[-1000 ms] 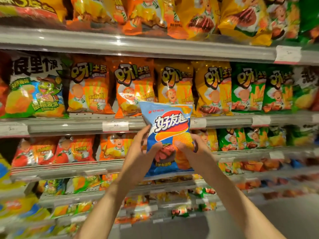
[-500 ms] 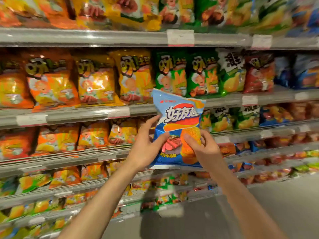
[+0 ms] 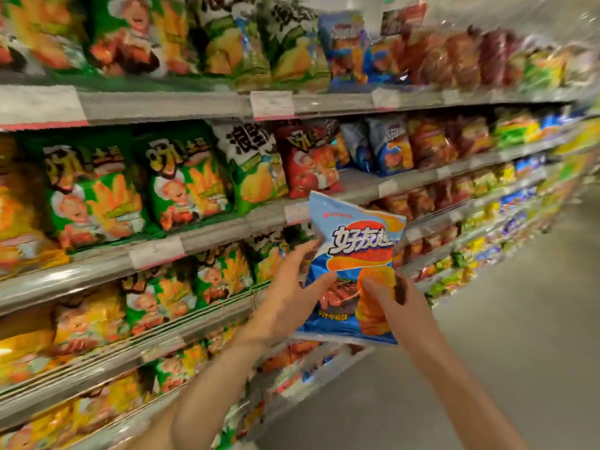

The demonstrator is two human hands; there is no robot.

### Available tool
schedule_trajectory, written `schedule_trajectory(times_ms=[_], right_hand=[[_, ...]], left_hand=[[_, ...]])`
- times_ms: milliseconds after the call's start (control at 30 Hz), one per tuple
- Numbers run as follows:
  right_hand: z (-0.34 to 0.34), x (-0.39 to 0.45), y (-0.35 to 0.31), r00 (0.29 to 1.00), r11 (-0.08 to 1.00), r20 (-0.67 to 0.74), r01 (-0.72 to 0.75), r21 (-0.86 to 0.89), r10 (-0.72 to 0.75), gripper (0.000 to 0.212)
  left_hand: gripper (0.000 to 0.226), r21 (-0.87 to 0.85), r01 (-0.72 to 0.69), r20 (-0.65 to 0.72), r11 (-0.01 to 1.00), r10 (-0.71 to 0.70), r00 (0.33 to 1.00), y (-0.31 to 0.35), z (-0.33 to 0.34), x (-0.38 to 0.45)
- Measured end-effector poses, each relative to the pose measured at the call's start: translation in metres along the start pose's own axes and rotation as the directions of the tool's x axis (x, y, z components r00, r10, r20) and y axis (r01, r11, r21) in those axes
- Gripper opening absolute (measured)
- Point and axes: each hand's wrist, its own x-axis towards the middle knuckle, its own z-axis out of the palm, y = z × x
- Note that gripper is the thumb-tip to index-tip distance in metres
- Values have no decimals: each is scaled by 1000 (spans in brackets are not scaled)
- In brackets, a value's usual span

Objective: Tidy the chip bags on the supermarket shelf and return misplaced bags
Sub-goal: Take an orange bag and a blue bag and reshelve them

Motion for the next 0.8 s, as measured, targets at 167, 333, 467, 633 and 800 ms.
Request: schedule_trajectory(times_ms=[167,333,467,633,800], right_hand=[[-59,75,6,996,999,-83,-23,-28,20,95],[-94,155,0,997,999,-75,2,-51,-6,75],[-105,203,1,999,997,-38,24,-74,-27,77],[-112,261,-3,995,992,77,73,-105,-65,78],[-115,334,-21,959,985,257,144,-97,-116,54]], left_hand=[[59,-54,11,74,998,-7,997,-2,65,82],[53,-122,5,64,993,3,998,2,99,153],[55,-76,11,7,997,-10,1000,2,112,188],[55,-57,42,-68,997,-46,997,-1,121,230],[54,-26,48,-207,999,-52,977,3,128,269]])
